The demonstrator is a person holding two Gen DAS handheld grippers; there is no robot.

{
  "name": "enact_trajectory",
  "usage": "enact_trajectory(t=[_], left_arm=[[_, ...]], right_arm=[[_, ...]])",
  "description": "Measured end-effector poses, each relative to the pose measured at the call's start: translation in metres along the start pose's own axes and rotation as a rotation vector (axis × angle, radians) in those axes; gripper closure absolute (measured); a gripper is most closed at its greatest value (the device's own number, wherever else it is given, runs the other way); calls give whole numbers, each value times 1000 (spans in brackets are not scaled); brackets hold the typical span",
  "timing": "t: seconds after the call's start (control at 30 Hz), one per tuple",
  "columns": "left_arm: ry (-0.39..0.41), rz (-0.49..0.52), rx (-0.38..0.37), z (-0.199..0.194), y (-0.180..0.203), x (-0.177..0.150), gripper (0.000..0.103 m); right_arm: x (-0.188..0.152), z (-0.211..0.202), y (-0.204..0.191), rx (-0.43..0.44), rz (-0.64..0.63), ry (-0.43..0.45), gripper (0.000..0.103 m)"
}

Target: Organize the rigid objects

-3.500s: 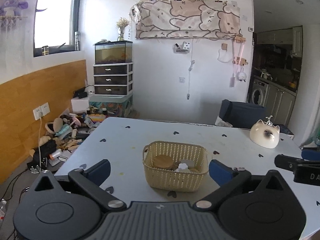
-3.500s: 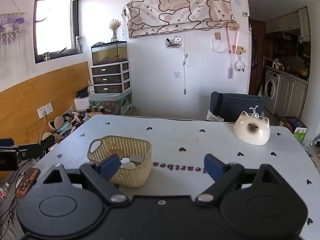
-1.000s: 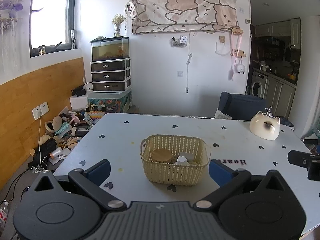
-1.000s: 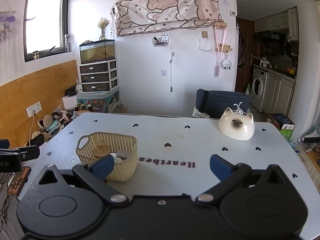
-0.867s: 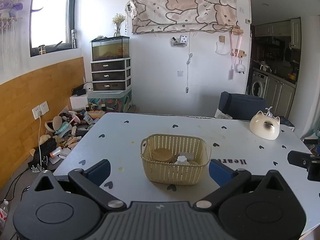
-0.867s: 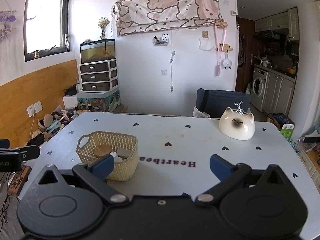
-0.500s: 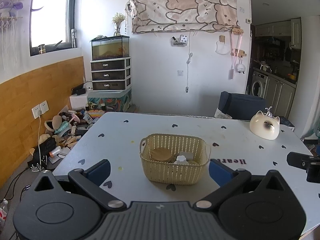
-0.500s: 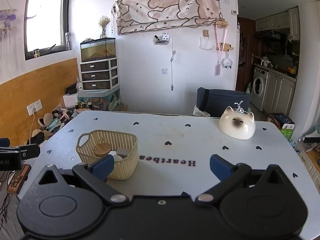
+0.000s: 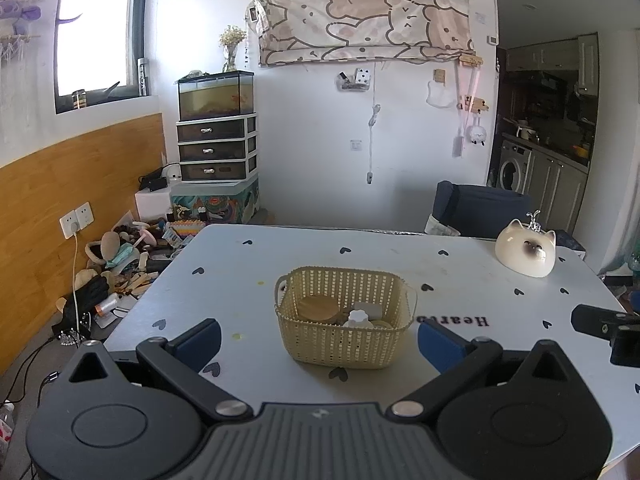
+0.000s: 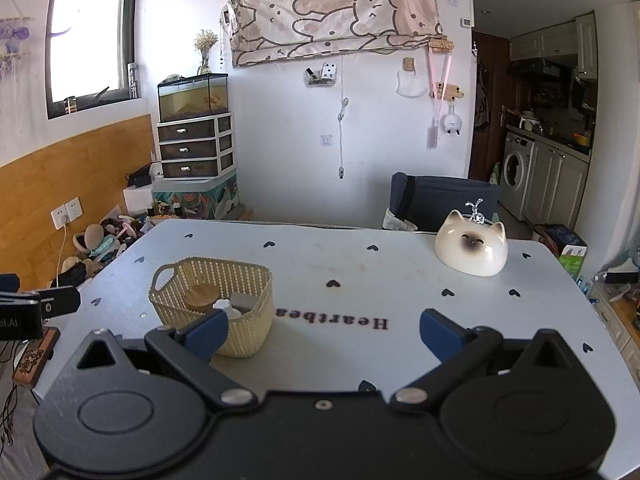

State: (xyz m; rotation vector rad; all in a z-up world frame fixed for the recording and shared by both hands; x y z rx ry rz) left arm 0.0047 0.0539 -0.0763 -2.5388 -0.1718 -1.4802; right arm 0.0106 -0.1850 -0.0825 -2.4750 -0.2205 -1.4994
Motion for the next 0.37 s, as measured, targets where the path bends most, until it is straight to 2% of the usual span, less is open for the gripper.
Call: enact_trajectory(t=[0.37], left_arm=[[-2,-3,0,-1,-1,1,0]], right_arm=[[-2,-1,3,0,-1,-5,0]])
Point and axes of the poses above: each gripper's, at about its wrist camera, not at the fingertips, and z roughly the way its jaws point, y to its right, x to its top, the point moved 5 cm from there along z, roughly the way its jaws point, and after that the axes turned 11 degrees about x, right-handed, at the moved point
